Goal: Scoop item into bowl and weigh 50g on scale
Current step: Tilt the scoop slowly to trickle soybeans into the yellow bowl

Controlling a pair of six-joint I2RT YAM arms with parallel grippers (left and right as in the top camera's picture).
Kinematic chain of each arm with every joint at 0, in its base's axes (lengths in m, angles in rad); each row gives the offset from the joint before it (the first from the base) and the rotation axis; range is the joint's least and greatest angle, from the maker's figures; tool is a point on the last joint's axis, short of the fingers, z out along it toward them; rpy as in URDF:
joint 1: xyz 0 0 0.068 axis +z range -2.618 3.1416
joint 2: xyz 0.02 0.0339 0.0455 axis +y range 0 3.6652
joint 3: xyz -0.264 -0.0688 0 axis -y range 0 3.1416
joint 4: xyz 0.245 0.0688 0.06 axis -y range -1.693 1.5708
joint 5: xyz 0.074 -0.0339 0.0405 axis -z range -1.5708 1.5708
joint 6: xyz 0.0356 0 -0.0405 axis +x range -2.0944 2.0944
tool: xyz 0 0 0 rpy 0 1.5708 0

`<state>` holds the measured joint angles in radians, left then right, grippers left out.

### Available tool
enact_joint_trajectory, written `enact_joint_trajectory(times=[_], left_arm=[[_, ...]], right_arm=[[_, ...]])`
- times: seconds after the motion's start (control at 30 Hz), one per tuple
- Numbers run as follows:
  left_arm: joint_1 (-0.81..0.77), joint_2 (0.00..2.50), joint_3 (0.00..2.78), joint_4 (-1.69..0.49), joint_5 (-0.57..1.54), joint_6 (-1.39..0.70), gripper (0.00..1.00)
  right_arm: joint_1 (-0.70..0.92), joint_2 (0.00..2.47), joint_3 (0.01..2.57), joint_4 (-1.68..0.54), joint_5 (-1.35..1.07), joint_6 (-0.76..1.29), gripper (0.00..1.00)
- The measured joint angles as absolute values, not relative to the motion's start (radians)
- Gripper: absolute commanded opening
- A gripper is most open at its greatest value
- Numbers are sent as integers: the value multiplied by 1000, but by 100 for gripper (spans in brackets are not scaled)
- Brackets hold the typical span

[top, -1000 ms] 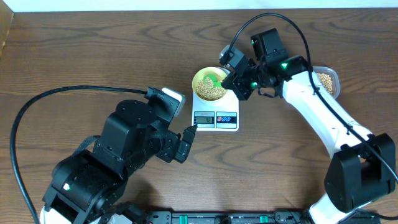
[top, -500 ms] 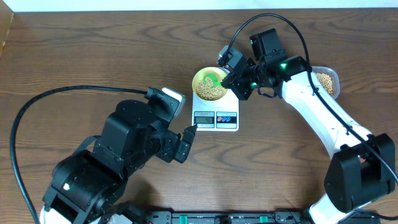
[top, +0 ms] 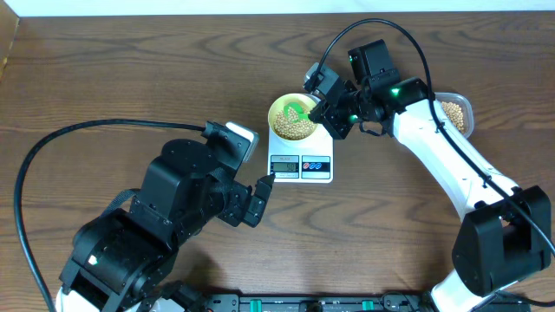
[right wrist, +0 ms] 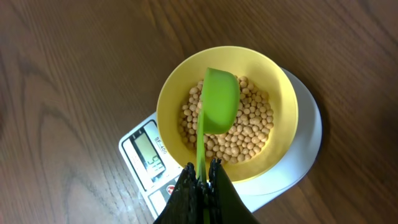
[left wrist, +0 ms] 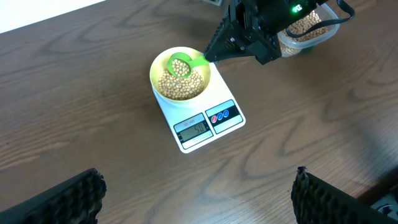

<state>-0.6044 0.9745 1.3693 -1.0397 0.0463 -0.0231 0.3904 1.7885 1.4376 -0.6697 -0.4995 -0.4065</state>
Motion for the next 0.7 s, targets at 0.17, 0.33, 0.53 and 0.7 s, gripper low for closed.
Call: enact_joint_trajectory(times=[0.17, 0.33, 0.53, 0.7], left_arm=[[-604, 974, 1369, -1040, 46, -23, 98], [-604, 974, 1369, -1040, 46, -23, 98], [-604, 974, 1369, -1040, 46, -23, 98], [-604, 974, 1369, -1040, 46, -23, 98]], right_arm=[[390, 1789, 1438, -670, -500, -382, 1], [390, 1789, 1438, -670, -500, -354, 1], [390, 1789, 1438, -670, -501, -330, 1], [389, 1789, 1438, -668, -509, -296, 1]])
